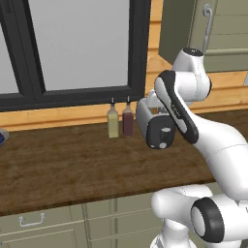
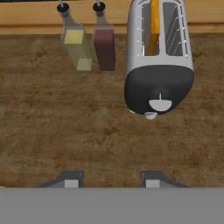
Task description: Start the toaster. Once the lever pops up, take the bread to the plate on the dining counter.
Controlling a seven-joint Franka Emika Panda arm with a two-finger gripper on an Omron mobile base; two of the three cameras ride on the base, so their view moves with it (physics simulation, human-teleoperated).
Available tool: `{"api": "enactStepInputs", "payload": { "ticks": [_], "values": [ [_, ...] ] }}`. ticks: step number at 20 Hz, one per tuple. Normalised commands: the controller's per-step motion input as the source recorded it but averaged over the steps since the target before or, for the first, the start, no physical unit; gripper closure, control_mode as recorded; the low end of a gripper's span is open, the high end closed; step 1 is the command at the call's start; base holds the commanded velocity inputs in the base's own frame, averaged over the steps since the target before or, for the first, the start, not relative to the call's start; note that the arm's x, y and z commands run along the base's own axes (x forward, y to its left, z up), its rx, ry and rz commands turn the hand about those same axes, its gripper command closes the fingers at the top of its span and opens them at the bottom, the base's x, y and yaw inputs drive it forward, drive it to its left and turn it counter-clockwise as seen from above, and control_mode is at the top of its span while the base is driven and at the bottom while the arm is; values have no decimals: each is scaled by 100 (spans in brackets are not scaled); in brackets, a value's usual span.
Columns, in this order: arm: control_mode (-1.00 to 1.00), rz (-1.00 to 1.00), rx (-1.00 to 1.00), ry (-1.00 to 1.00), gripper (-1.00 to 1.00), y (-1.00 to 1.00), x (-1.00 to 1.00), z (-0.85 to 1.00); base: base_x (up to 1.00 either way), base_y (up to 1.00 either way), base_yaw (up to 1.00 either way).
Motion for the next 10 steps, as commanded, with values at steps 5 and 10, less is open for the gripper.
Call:
{"api": "enactStepInputs", "payload": {
  "ticks": [5, 10],
  "values": [
    [-100, 0, 0, -4, -100, 0, 0, -6, 0, 0, 0],
    [-100, 0, 0, -1, -100, -17, 1, -27, 0, 0, 0]
  ]
}}
